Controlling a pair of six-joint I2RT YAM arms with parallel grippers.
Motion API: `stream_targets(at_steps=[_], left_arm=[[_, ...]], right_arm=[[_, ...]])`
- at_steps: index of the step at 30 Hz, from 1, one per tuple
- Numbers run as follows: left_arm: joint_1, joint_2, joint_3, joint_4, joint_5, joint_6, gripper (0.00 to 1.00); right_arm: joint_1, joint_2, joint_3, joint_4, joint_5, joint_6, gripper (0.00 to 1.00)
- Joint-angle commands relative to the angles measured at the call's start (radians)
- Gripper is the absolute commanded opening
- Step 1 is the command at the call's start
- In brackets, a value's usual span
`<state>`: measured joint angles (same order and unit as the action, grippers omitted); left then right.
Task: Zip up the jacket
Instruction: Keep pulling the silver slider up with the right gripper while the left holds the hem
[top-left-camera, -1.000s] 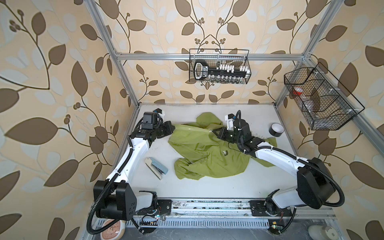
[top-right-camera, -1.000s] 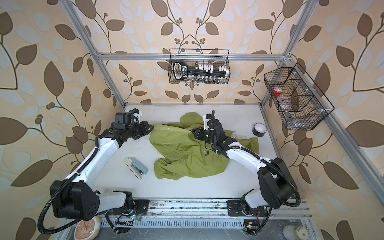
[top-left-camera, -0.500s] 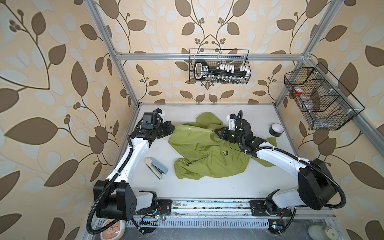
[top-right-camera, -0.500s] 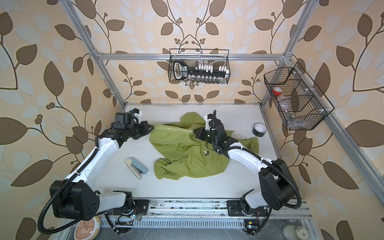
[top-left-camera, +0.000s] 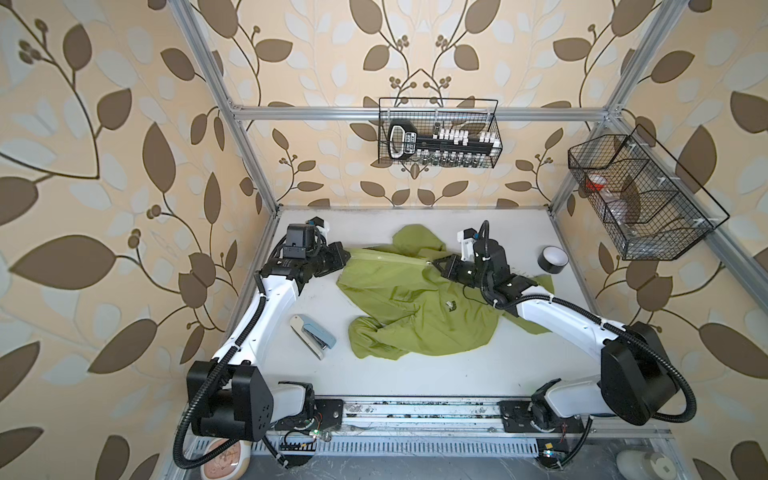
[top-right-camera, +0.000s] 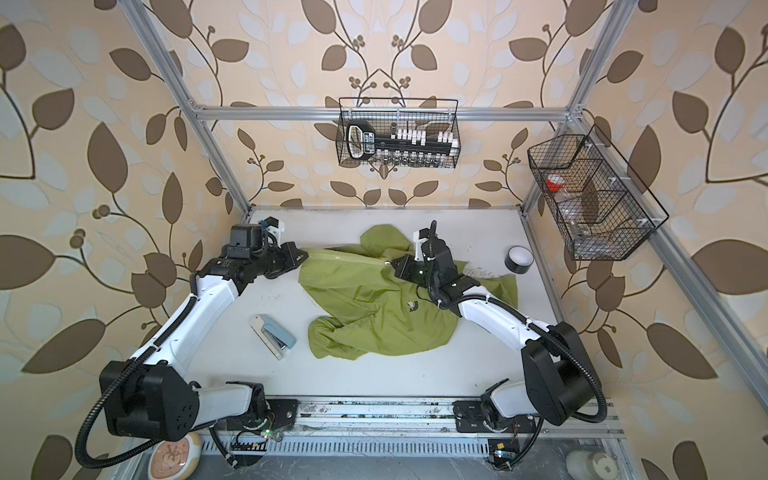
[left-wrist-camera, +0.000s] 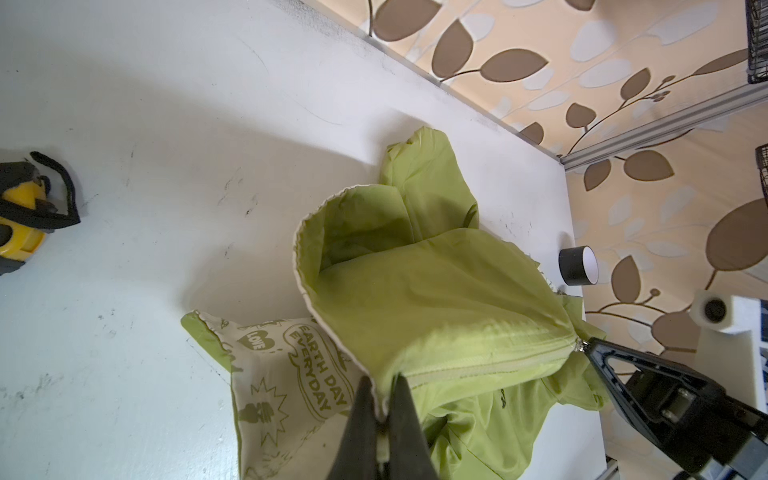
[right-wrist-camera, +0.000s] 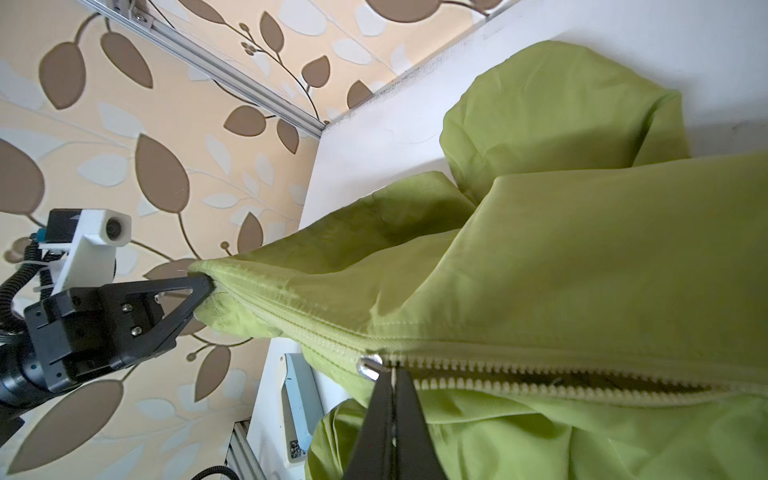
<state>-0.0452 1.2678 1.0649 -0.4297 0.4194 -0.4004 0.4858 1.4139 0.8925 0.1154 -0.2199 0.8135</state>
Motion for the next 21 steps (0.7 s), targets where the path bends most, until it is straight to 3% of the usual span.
stream_targets(at_steps=[1, 21], left_arm=[[0.008, -0.005, 0.029, 0.032, -0.019, -0.006, 0.0], [0.007, -0.016, 0.015, 0.04, -0.022, -0.015, 0.0]], right_arm=[[-0.018, -0.029, -0.026, -0.028, 0.037, -0.023, 0.0], [-0.045, -0.065, -0.055, -0.061, 0.047, -0.044, 0.0]])
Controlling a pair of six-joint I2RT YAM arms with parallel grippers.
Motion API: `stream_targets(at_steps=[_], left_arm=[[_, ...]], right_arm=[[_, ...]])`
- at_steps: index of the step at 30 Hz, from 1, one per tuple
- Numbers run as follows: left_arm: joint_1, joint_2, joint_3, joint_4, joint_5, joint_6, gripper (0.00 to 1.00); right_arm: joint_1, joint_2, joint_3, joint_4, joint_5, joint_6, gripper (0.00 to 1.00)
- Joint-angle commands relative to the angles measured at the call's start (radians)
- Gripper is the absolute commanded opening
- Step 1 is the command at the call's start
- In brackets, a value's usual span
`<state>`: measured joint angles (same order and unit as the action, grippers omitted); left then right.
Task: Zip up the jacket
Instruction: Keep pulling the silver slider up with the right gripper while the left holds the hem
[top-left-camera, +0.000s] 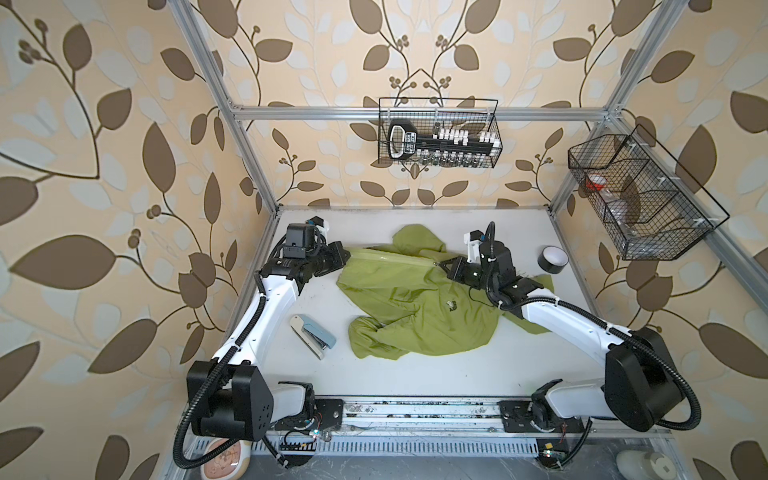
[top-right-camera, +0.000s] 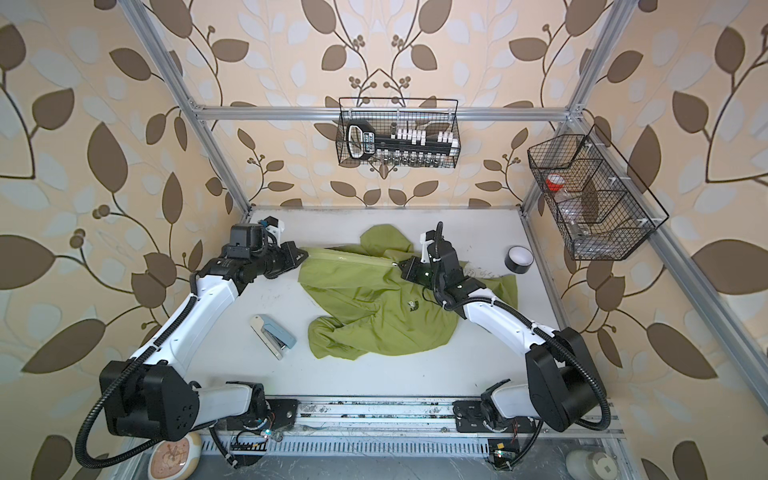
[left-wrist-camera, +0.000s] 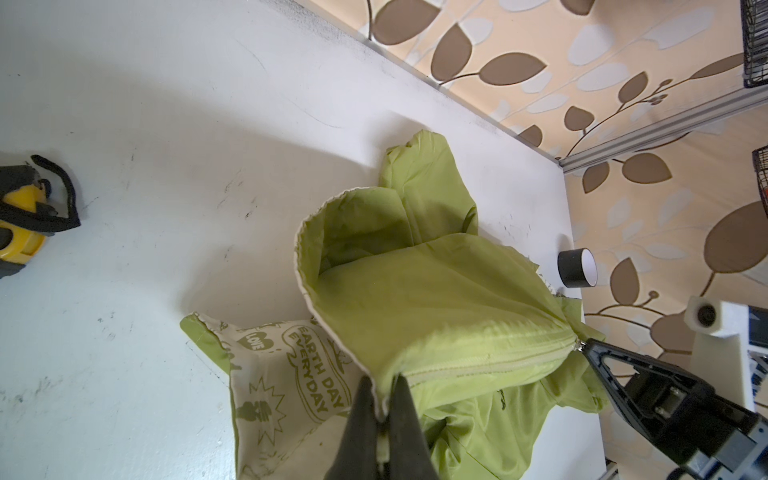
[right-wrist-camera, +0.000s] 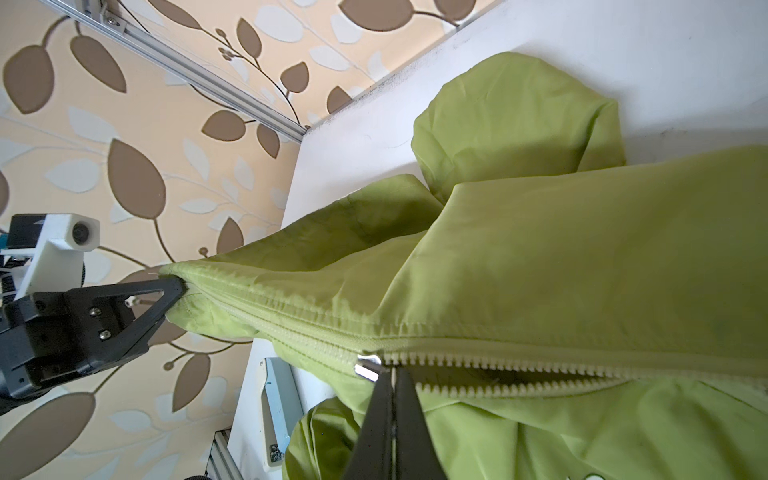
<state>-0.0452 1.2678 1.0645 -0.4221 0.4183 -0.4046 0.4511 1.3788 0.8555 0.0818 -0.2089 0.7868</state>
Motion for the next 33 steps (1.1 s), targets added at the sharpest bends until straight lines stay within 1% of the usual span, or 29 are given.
stream_targets(at_steps=[1, 33], left_arm=[[0.008, -0.017, 0.015, 0.032, -0.021, -0.012, 0.0], [0.008, -0.021, 0.008, 0.035, -0.027, -0.016, 0.0]], right_arm=[[-0.013, -0.03, -0.018, -0.028, 0.037, -0.018, 0.0], [-0.074, -0.092, -0.041, -0.094, 0.051, -0.064, 0.0]])
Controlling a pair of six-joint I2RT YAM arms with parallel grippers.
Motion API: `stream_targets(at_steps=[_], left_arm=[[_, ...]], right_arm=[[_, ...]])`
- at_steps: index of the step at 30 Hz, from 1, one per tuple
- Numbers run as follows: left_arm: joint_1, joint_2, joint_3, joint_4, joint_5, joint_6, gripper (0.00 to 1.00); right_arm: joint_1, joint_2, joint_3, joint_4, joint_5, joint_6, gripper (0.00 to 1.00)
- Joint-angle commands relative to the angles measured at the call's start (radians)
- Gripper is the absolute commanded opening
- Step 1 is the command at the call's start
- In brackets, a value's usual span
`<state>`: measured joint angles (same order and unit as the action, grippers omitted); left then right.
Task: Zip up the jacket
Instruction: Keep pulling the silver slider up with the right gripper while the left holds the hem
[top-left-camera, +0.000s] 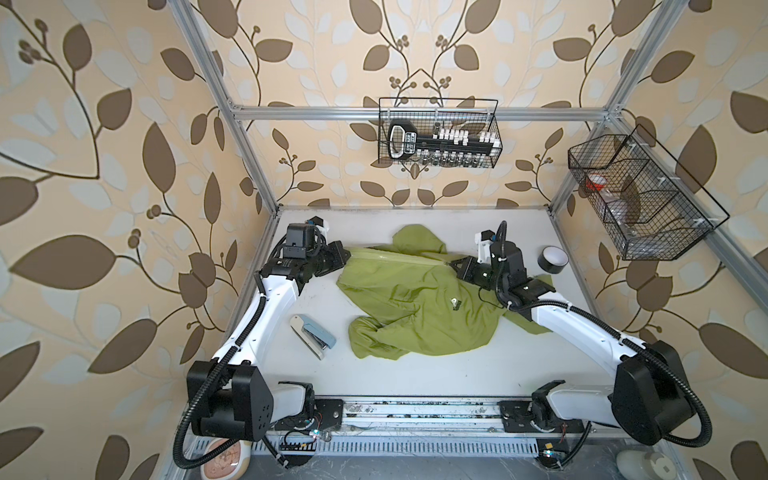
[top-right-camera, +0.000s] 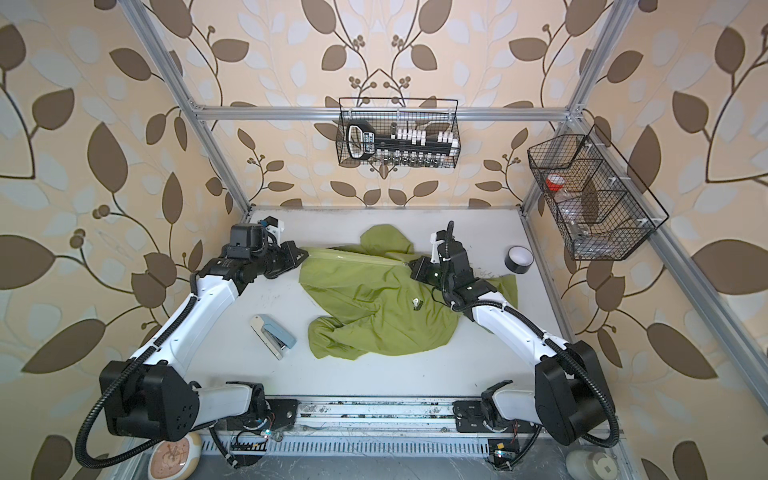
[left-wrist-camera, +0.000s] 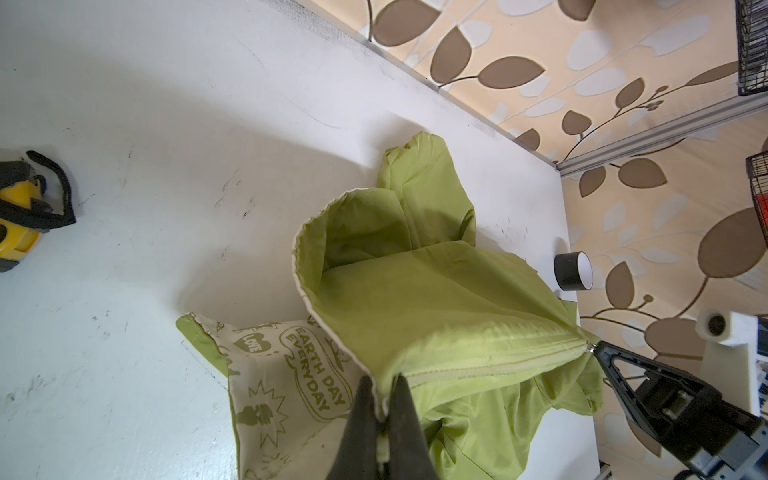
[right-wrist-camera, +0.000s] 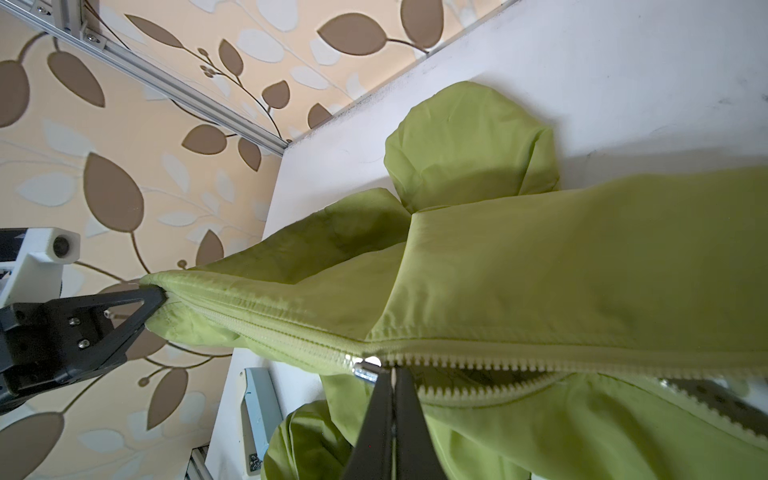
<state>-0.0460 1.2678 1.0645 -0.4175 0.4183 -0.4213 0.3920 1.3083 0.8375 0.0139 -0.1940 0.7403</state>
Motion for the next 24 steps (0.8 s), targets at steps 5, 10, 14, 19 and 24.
stream_targets(at_steps=[5, 10, 14, 19, 24], left_arm=[[0.008, -0.021, 0.008, 0.031, -0.027, 0.003, 0.0], [0.008, -0.019, 0.008, 0.032, -0.028, 0.002, 0.0], [0.009, -0.018, 0.008, 0.035, -0.026, 0.0, 0.0], [0.008, -0.017, 0.008, 0.036, -0.026, 0.001, 0.0], [0.009, -0.018, 0.007, 0.036, -0.026, 0.001, 0.0]], right_arm=[[-0.025, -0.024, -0.026, -0.042, 0.039, -0.024, 0.0], [-0.037, -0.037, -0.029, -0.057, 0.044, -0.037, 0.0], [-0.048, -0.044, -0.031, -0.068, 0.049, -0.044, 0.0], [-0.058, -0.047, -0.036, -0.078, 0.046, -0.051, 0.0], [-0.066, -0.056, -0.042, -0.085, 0.048, -0.057, 0.0]])
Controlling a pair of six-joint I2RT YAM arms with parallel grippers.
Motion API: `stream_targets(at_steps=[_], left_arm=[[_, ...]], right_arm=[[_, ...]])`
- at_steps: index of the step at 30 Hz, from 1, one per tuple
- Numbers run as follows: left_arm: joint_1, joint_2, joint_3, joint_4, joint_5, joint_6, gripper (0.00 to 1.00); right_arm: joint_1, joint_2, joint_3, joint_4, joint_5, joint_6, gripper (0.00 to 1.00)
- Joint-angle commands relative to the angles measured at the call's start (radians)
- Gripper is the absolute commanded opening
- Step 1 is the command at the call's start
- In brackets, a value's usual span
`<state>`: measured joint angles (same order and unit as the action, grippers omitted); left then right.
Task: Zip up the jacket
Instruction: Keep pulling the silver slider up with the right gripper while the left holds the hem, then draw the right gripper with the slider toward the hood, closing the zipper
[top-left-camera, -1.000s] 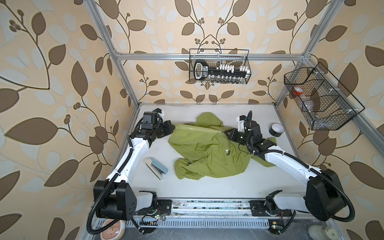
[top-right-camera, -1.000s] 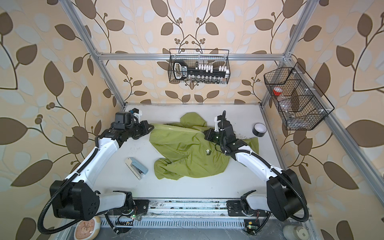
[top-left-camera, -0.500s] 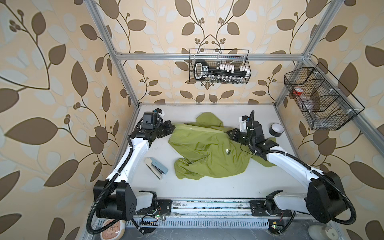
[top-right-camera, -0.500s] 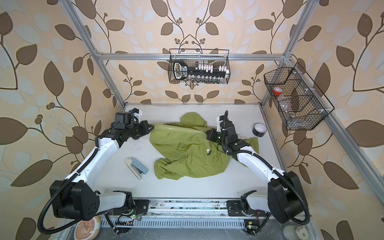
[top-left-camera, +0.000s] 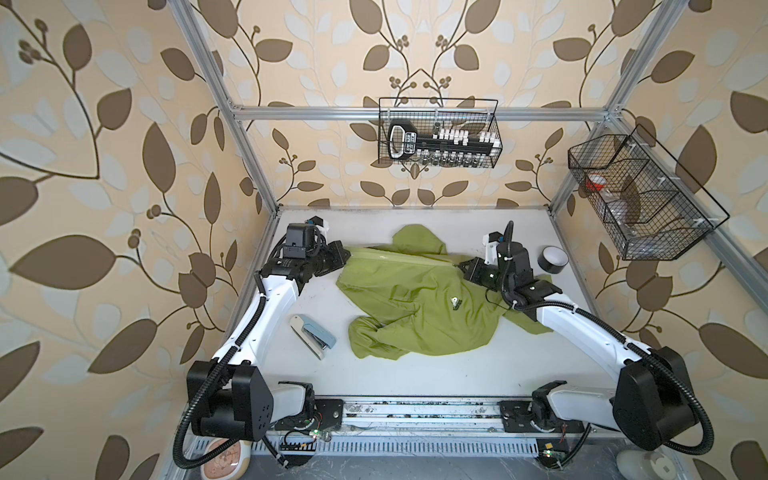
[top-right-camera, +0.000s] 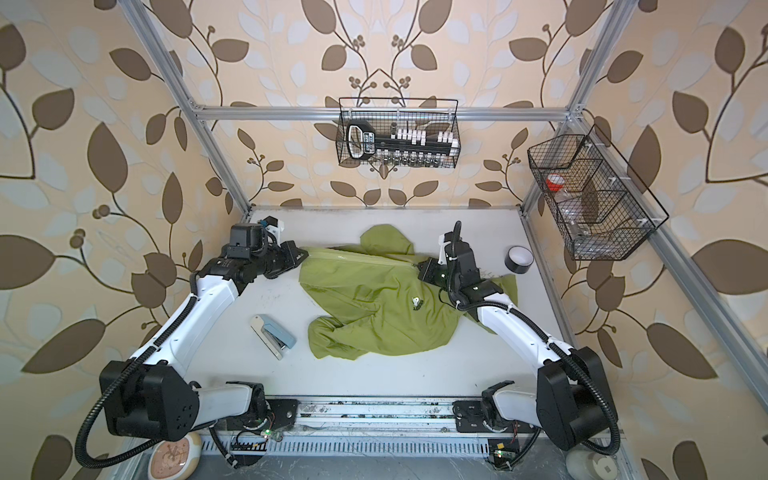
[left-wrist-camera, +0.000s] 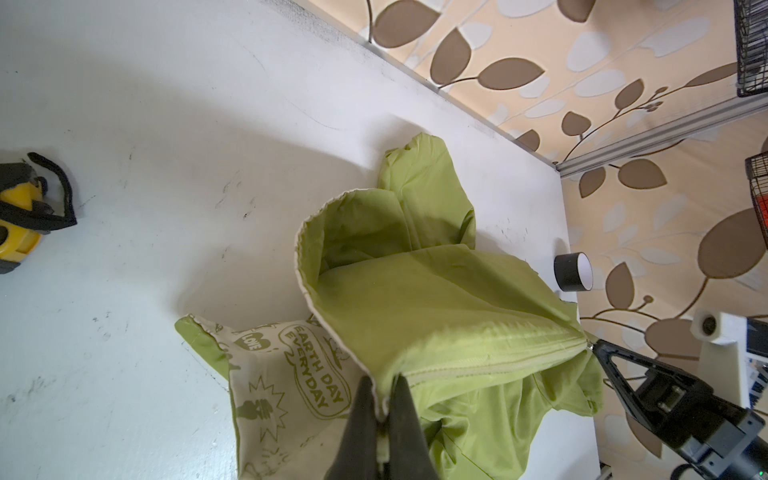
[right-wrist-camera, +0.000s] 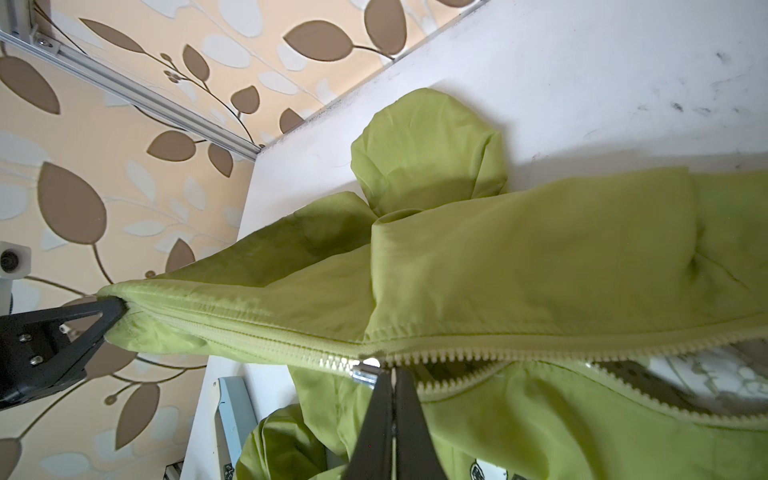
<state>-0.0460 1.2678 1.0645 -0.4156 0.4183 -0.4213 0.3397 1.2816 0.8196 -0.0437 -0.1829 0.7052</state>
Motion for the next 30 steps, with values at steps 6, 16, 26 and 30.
stream_targets(at_steps=[6, 16, 26, 30], left_arm=[[0.009, -0.019, 0.003, 0.036, -0.024, -0.003, 0.0], [0.009, -0.026, -0.002, 0.04, -0.026, -0.005, 0.0], [0.008, -0.025, -0.001, 0.04, -0.027, -0.005, 0.0], [0.008, -0.025, 0.0, 0.041, -0.026, -0.006, 0.0]], right_arm=[[-0.025, -0.042, -0.028, -0.04, 0.034, -0.029, 0.0], [-0.049, -0.063, -0.043, -0.054, 0.029, -0.039, 0.0], [-0.074, -0.081, -0.054, -0.076, 0.028, -0.058, 0.0], [-0.088, -0.088, -0.059, -0.088, 0.025, -0.068, 0.0]])
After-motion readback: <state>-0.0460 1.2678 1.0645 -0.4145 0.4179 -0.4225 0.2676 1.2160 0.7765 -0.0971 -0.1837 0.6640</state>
